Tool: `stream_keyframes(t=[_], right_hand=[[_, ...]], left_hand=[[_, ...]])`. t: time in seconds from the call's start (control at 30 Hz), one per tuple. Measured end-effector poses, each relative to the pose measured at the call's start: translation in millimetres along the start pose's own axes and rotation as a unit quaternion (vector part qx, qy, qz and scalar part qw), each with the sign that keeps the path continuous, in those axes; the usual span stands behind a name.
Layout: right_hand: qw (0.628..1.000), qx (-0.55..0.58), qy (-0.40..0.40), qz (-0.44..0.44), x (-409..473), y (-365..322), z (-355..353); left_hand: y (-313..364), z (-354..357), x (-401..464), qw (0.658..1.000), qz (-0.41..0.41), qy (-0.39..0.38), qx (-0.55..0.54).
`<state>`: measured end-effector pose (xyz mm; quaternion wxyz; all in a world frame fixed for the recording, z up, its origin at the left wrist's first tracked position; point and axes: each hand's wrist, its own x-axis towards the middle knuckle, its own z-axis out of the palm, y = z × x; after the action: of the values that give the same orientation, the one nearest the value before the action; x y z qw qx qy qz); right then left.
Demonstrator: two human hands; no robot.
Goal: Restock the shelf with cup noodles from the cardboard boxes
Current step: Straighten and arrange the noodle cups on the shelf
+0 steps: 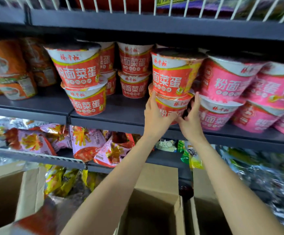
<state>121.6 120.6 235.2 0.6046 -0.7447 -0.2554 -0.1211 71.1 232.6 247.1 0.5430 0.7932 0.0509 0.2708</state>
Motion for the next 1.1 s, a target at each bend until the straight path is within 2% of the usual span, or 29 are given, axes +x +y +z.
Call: stream_keyframes(t=[0.13, 0.23, 0.37, 0.47, 0.6, 0.67, 0.77, 0.87, 1.0, 1.1], right_hand=[[1.000, -0.018, -0.010, -0.007, 0, -6, 6], [0.995, -0.075, -0.065, -0.011, -11, -8, 18], [0.986, -0.145, -0.052, -0.060, -5, -21, 23], [0.990, -0.124, -0.051, -0.035, 12, -29, 32], [0.981, -0.189, -0.020, -0.025, 22, -28, 59], [0.977, -0.208, -0.011, -0.037, 25, -27, 76], [0.972, -0.231, -0.022, -0.036, 31, -33, 102], [0.970, -0.239, -0.028, -0.026, 39, -38, 118], [0.978, -0.207, -0.037, -0.016, 43, -35, 122], [0.982, -0.177, -0.067, -0.019, 43, -31, 113]], left_hand=[[-5, -9, 4, 1.000, 0.000, 0.009, -0.024], [-10, -31, 4, 0.998, -0.002, 0.019, -0.052], [-14, -74, 9, 1.000, -0.018, 0.001, 0.012], [-18, -96, 11, 0.998, -0.021, -0.049, 0.043], [-26, -111, 9, 0.993, 0.007, -0.062, 0.104], [-33, -120, 9, 0.980, 0.044, -0.035, 0.190], [-45, -136, 12, 0.923, 0.099, 0.034, 0.371], [-49, -146, 18, 0.912, 0.127, 0.070, 0.383], [-50, -154, 19, 0.912, 0.144, 0.048, 0.381], [-49, -161, 22, 0.899, 0.143, 0.048, 0.411]])
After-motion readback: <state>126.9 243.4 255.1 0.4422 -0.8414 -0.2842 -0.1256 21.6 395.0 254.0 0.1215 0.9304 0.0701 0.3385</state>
